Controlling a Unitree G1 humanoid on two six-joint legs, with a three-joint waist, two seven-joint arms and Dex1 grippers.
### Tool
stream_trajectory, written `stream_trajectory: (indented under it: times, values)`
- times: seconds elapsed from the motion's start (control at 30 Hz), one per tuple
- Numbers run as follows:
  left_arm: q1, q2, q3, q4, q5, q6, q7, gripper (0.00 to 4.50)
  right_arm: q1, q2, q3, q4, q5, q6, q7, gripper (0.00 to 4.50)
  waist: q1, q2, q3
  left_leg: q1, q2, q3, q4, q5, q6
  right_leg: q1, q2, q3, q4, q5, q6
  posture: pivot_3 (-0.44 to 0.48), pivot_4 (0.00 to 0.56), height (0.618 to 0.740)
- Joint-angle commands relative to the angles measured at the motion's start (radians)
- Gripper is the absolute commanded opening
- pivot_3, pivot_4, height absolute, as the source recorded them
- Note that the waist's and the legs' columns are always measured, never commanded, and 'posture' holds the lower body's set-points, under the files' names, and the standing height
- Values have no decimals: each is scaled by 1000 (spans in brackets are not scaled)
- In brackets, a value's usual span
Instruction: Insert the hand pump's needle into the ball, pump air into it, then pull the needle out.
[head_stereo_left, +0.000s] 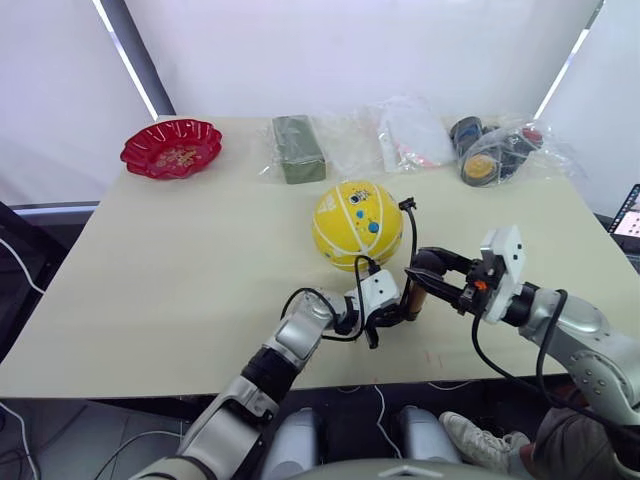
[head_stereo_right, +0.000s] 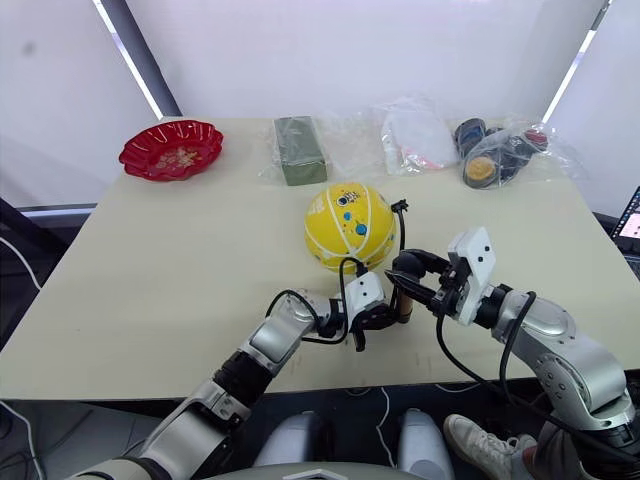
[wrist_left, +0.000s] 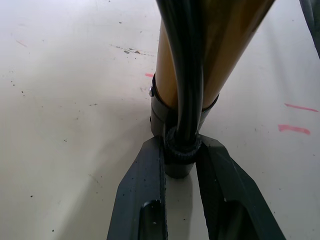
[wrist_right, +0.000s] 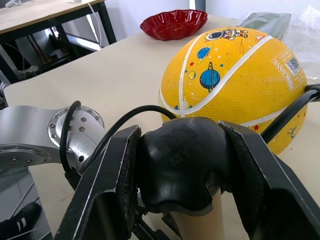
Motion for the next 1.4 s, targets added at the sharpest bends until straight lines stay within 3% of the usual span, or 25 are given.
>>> stream_trajectory:
  times: [0.03,0.27,0.3,0.37,0.47,0.9,1.2,1.4]
  values:
    - [-12,-10,-3,-50,-15,50,-8,364,49,-11,110,76,-77,119,-12,1925,0,0,0,0,0,0,0,0,0,0,0,0,0,0,1,0,150,740]
    - [-14,-7,1,-86,-30,99,-12,364,39,-11,118,79,-80,122,-11,1925,2,0,0,-6,0,0,0,0,0,-6,1,0,0,1,-2,0,150,740]
    - [-11,-4,1,-95,-32,105,-16,1394,38,-12,117,82,-80,121,-9,1925,2,0,0,-6,0,0,0,0,0,-6,1,0,0,1,-2,0,150,740]
    - [-7,3,0,-110,-36,114,-19,1986,38,-13,117,85,-81,118,-5,1925,2,0,0,-7,0,0,0,0,0,-7,1,0,0,1,-2,0,150,740]
    - [4,18,5,-147,-49,134,-30,3561,39,-19,112,89,-83,114,1,1925,2,1,0,-7,0,0,0,0,0,-7,1,0,0,1,-2,0,150,740]
    - [61,162,71,-377,-177,239,-108,3593,12,-29,93,96,-94,106,30,1925,6,5,3,-7,0,-1,0,0,0,-8,2,0,0,1,-2,0,150,740]
    - [212,357,269,-621,-381,228,-202,3593,-13,-57,79,105,-92,110,82,1925,8,11,7,-9,0,-1,0,0,0,-10,1,0,0,1,-2,0,150,740]
    - [327,456,427,-676,-488,166,-233,3593,-18,-86,57,94,-75,120,115,1925,8,12,9,-9,-1,-1,0,0,0,-10,0,0,0,1,-2,0,150,740]
